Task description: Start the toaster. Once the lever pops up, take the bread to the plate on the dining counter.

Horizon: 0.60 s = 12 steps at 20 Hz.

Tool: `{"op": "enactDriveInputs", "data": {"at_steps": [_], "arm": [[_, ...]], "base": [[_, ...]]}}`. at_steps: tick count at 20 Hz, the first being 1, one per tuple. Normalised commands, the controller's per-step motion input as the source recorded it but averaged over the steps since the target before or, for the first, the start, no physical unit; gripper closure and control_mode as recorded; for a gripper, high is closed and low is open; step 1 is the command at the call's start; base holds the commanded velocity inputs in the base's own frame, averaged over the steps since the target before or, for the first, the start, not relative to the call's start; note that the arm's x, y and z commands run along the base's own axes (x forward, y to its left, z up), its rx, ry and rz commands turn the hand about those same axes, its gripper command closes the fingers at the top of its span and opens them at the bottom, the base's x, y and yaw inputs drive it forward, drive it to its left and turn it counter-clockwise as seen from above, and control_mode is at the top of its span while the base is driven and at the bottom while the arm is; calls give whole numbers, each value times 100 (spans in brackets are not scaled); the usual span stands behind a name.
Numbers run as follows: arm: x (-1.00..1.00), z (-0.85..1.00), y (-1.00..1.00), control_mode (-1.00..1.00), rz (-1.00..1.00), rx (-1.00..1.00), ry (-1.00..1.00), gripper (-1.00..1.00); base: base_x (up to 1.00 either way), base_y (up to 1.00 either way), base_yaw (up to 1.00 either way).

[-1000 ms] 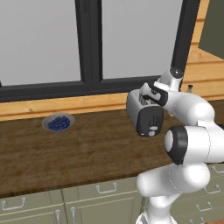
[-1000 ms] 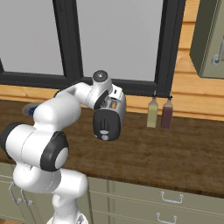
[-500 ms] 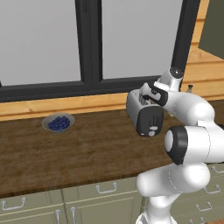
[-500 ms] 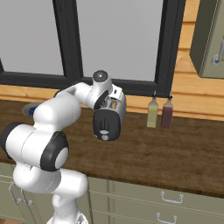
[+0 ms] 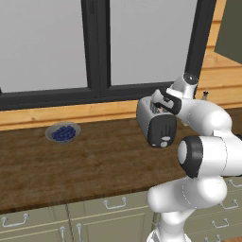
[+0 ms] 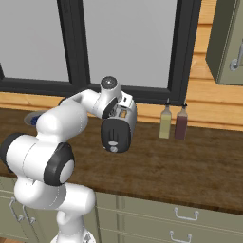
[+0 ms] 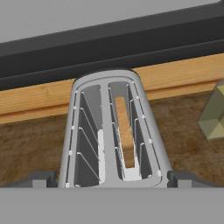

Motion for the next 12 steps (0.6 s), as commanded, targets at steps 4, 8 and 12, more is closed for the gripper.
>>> {"op": "enactDriveInputs", "data": {"at_steps": [4,8,12], "arm": [[0,0,0,-100,0,0,0,-100],[0,0,0,-100,0,0,0,-100],[0,0,0,-100,0,0,0,-100]], "base": [[0,0,0],[0,0,0],[0,0,0]]}}
